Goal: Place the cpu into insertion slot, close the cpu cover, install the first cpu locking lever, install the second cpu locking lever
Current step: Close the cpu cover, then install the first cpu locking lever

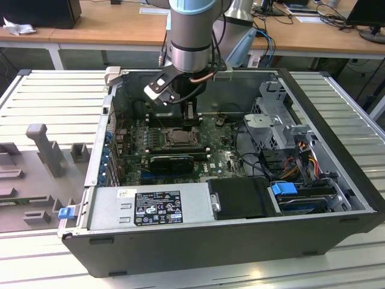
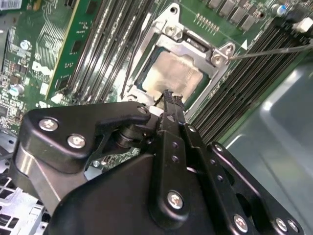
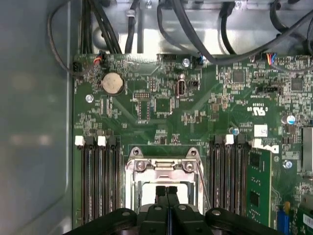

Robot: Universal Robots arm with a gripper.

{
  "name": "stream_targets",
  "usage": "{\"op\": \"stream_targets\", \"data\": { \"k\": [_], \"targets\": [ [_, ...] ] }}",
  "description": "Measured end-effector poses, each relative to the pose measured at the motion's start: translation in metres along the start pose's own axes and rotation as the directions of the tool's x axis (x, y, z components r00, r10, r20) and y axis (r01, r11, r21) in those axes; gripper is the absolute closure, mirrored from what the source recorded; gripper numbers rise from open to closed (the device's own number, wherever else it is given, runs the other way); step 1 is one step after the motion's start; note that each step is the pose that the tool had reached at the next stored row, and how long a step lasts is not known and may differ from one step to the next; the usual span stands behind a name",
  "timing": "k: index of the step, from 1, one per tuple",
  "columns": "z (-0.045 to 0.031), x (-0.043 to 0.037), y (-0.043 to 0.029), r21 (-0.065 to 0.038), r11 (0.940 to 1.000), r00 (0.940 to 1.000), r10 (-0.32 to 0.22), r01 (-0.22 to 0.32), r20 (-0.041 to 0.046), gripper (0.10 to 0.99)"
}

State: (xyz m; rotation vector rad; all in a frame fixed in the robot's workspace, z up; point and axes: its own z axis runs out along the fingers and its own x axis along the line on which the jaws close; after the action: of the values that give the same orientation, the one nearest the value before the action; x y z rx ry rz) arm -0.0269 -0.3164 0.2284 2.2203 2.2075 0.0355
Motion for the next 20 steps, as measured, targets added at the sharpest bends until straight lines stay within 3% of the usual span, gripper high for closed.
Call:
{"op": "stream_targets", "data": {
  "k": [12, 20],
  "targets": [
    [-0.0022, 0.0000, -0.0050, 0.000, 1.0000, 1.0000, 0.000, 0.000, 0.0001, 0.980],
    [-0.0150, 0.0001, -0.0047, 0.000, 1.0000, 1.0000, 0.000, 0.000, 0.0007, 0.980]
  ]
}}
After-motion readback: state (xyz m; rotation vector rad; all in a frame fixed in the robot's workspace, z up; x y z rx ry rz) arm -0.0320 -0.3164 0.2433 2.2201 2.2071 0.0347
